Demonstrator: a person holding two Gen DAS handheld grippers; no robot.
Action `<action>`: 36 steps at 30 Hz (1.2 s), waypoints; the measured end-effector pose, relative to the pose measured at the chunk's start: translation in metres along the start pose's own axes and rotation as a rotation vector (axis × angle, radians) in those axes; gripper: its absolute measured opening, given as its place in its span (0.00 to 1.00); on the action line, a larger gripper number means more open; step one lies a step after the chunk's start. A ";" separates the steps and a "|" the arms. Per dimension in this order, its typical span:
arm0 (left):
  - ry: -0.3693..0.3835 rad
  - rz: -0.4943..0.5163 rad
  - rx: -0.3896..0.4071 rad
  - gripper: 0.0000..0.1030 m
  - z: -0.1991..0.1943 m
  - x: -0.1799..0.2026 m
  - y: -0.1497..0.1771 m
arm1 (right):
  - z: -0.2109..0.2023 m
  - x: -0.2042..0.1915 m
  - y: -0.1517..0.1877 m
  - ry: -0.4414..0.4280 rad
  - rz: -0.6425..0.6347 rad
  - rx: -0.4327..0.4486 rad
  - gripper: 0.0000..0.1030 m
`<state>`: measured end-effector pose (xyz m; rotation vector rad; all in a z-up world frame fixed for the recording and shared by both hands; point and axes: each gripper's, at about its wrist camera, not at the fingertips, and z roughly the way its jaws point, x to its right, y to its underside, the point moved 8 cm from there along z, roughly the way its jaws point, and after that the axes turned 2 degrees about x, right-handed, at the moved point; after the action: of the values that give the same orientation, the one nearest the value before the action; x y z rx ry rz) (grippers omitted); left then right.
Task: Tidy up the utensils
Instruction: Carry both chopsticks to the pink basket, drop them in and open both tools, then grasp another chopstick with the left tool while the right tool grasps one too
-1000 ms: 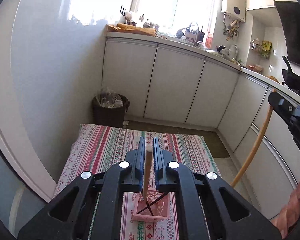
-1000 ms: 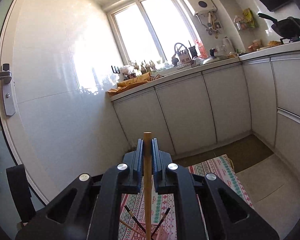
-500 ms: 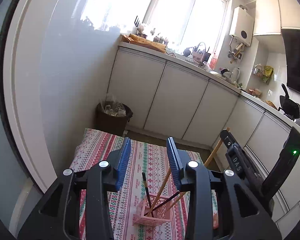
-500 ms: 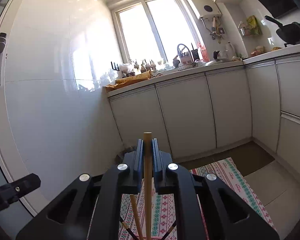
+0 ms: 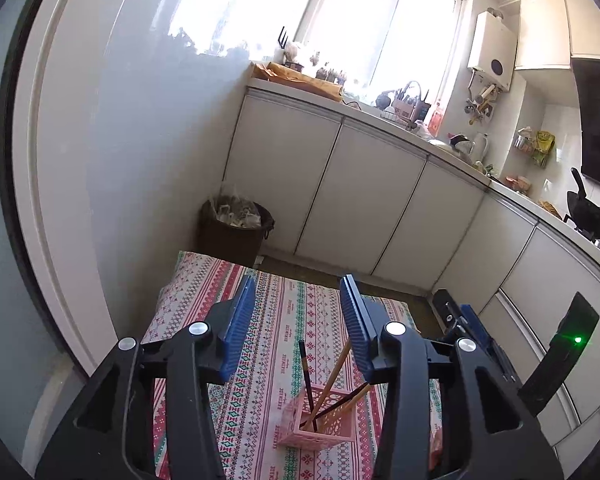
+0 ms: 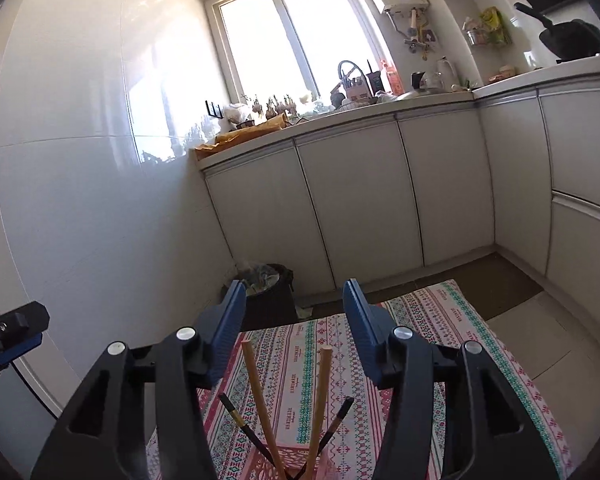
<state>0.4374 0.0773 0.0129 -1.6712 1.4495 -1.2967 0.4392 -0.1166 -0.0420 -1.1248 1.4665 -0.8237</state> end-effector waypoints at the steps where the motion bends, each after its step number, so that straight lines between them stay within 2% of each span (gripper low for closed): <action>1: 0.001 0.003 -0.001 0.44 0.000 0.002 0.001 | -0.002 0.002 -0.002 0.002 0.000 0.002 0.51; 3: 0.001 0.009 0.000 0.46 -0.001 0.004 0.001 | -0.009 0.006 -0.007 0.004 0.003 0.005 0.52; 5: 0.001 0.016 0.002 0.55 -0.004 0.009 0.002 | -0.016 0.010 -0.010 0.008 0.005 0.009 0.58; 8: -0.006 0.039 0.002 0.62 -0.007 0.017 0.004 | -0.032 0.016 -0.015 0.012 0.005 0.026 0.68; 10: -0.007 0.062 -0.010 0.65 -0.007 0.024 0.007 | -0.045 0.023 -0.018 0.020 0.021 0.040 0.81; 13: -0.003 0.082 -0.015 0.74 -0.010 0.034 0.011 | -0.064 0.036 -0.021 0.038 0.040 0.049 0.91; 16: 0.003 0.112 -0.023 0.80 -0.015 0.045 0.017 | -0.078 0.050 -0.021 0.054 0.045 0.027 0.94; 19: 0.015 0.143 -0.049 0.93 -0.018 0.058 0.028 | -0.094 0.066 -0.019 0.070 0.056 -0.009 0.94; 20: 0.023 0.154 -0.064 0.93 -0.018 0.063 0.033 | -0.099 0.071 -0.016 0.075 0.059 -0.025 0.94; 24: 0.061 0.205 -0.164 0.93 -0.015 0.081 0.062 | -0.126 0.099 -0.005 0.108 0.059 -0.083 0.94; 30: 0.101 0.317 -0.418 0.93 0.003 0.111 0.134 | -0.164 0.159 0.032 0.196 0.126 -0.181 0.94; 36: 0.066 0.391 -0.654 0.93 0.037 0.126 0.219 | -0.161 0.202 0.074 0.230 0.225 -0.353 0.94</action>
<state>0.3762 -0.1040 -0.1563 -1.5937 2.2703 -0.7019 0.2681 -0.2962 -0.1439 -1.1195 1.9470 -0.5631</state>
